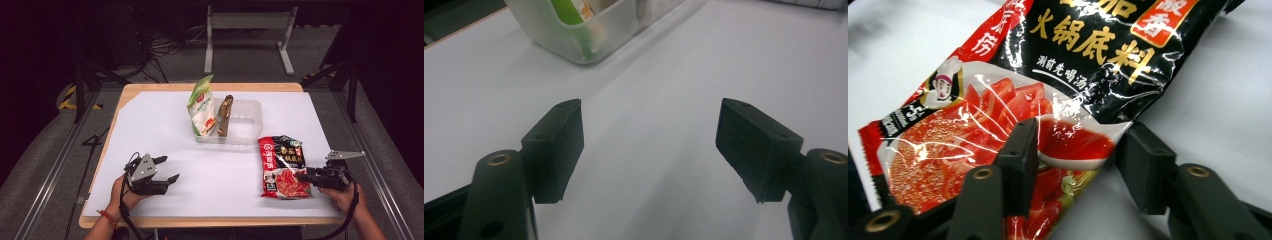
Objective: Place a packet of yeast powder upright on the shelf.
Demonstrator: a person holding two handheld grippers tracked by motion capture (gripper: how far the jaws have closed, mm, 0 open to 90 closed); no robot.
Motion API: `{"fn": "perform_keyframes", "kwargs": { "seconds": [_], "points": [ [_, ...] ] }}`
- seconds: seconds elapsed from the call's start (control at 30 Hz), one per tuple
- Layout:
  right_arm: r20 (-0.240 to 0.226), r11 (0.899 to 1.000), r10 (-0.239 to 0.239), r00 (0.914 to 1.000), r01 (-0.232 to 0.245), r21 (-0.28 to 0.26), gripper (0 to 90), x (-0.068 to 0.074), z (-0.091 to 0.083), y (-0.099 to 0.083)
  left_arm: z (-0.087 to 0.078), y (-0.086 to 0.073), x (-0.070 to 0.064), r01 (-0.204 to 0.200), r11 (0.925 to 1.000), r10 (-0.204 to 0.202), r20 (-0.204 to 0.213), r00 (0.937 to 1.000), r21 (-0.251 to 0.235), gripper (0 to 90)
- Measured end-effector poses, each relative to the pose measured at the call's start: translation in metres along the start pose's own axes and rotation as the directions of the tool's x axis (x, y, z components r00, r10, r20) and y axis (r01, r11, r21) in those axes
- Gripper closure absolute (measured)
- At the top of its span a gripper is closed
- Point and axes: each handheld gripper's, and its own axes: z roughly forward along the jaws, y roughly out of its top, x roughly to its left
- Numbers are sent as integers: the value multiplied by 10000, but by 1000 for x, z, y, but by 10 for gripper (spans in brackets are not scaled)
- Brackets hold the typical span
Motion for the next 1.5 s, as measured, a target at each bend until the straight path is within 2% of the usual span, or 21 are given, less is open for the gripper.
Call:
{"fn": "perform_keyframes", "kwargs": {
  "seconds": [0.13,0.3,0.33,0.43,0.53,0.57,0.67,0.7,0.83,1.0,1.07,1.13,1.23,1.33,1.47,1.5],
  "points": [
    [-177,9998,207,9996,-205,78,578,1,-2,-1,1,-1,1,44,10000,-44,18,10000,60,281],
    [-604,9987,13,9982,17,506,592,8,0,0,3,-1,2,94,9999,-95,83,9999,121,281],
    [-911,9971,-97,9958,165,739,592,13,4,0,3,-1,2,98,9999,-100,91,9999,134,281],
    [-1063,9946,-251,9940,356,977,592,21,8,2,2,-1,2,74,9999,-74,68,9999,81,280],
    [-930,9916,-383,9949,494,1197,585,31,10,4,2,-2,3,130,9999,-130,52,9999,48,280],
    [-870,9895,-565,9946,674,1277,556,34,11,5,2,-2,3,162,9999,-162,49,9999,51,280],
    [-843,9876,-729,9938,838,1330,525,35,11,5,2,-2,4,202,9998,-202,42,9998,43,280],
    [-745,9868,-924,9929,1013,1261,457,35,10,5,2,-2,4,195,9998,-195,58,9998,38,280],
    [-639,9837,-1274,9898,1343,1193,431,34,9,6,3,-2,4,192,9998,-193,43,9998,85,276],
    [-166,9792,-1753,9844,1761,1011,360,34,10,9,3,-2,5,244,9997,-244,80,9997,48,276],
    [-106,9802,-1769,9842,1772,880,349,32,10,11,3,-3,5,299,9995,-300,105,9995,30,275],
    [206,9780,-1938,9808,1915,825,311,33,9,17,2,-4,6,359,9993,-360,120,9993,34,273],
    [464,9747,-2216,9740,2197,417,280,31,9,29,3,-4,8,464,9989,-464,39,9989,7,268],
    [748,9742,-2256,9713,2256,89,273,24,14,41,3,-4,7,403,9992,-403,53,9992,24,267],
    [639,9713,-2377,9692,2372,159,255,17,26,57,4,-4,6,306,9994,-306,30,9995,139,268],
    [554,9733,-2293,9718,2283,253,240,15,31,61,4,-4,6,304,9994,-305,45,9995,138,268]
  ]
}}
